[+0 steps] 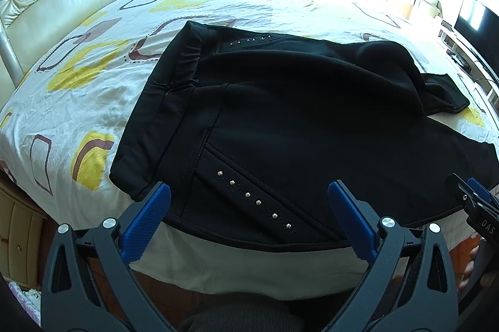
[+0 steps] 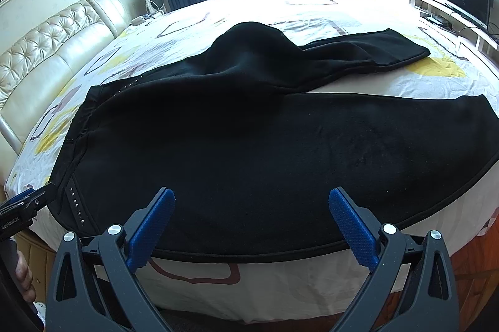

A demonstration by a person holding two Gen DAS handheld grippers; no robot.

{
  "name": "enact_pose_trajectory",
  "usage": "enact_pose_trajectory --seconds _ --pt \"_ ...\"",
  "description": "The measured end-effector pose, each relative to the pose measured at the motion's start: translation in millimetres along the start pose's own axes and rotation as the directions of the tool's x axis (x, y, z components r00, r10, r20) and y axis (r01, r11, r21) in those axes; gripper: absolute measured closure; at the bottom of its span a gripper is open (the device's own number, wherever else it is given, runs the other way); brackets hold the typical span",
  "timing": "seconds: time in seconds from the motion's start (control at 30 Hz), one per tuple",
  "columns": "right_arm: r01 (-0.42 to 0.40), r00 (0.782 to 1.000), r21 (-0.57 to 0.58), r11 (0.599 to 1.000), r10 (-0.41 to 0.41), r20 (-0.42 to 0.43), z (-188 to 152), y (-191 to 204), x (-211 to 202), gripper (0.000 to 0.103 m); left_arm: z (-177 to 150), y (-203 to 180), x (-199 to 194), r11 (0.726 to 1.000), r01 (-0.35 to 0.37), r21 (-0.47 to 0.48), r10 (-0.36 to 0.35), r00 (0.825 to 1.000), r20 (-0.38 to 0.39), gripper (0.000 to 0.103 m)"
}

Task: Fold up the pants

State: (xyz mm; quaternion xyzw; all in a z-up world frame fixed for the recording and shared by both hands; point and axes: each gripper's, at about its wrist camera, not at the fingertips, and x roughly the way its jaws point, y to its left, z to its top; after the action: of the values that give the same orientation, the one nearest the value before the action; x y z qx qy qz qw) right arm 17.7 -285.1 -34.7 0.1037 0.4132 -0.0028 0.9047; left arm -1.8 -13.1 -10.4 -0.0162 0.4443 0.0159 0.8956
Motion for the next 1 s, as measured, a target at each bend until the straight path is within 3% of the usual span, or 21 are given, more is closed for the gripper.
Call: enact_pose_trajectory --seconds 0.4,0.73,0.87,1.0 --pt "-0.021 1.0 -0.002 1.0 0.021 0.004 7 8 -4 0.004 0 -1 -1 1.0 -0.003 0.008 0.003 1.0 0.0 0.002" --pt "-0.064 0.998 -0.077 0.995 0.065 0.013 16 18 -12 0.004 1 2 -2 1.0 0.002 0.006 -0.002 1.0 0.002 0.002" --pt "-0.108 0.993 -0.103 0.989 0.113 0.043 23 15 -21 0.004 6 7 -7 1.0 0.022 -0.01 -0.022 1.0 0.016 0.002" --pt "-0.12 0.986 -0.109 0.987 0.132 0.104 39 8 -31 0.004 24 16 -12 0.99 0.14 0.01 -0.14 0.99 0.001 0.002"
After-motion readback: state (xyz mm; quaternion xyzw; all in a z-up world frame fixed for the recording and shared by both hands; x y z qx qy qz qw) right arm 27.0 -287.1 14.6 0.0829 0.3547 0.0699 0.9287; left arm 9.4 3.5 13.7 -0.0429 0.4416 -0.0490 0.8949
